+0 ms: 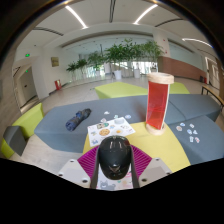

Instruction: Arrange mouse

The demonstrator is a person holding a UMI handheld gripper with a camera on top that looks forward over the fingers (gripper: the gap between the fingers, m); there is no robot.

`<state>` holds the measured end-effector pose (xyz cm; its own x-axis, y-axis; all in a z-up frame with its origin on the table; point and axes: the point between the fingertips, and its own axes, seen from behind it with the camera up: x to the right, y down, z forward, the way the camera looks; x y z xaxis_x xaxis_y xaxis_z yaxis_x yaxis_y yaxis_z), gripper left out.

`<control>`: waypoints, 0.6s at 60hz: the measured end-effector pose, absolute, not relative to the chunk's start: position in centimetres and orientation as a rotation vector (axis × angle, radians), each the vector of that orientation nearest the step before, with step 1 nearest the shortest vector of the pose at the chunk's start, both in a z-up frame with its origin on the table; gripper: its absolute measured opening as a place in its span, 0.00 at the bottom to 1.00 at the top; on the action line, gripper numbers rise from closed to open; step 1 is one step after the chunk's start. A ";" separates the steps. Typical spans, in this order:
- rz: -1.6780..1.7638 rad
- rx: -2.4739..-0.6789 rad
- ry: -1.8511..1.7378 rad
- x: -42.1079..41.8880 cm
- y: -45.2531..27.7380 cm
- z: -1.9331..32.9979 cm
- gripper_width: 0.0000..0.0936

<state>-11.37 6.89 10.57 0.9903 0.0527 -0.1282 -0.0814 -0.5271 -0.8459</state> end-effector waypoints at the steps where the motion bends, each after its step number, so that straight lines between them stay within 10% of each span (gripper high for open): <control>1: 0.168 -2.133 0.018 -11.8 6.8 9.7 0.51; 16: 0.138 -2.317 0.001 -15.3 3.7 -1.1 0.51; 24: 0.076 -2.291 -0.070 -15.3 3.8 -1.4 0.54; 36: 0.029 -2.335 -0.199 -14.7 2.8 -0.3 0.91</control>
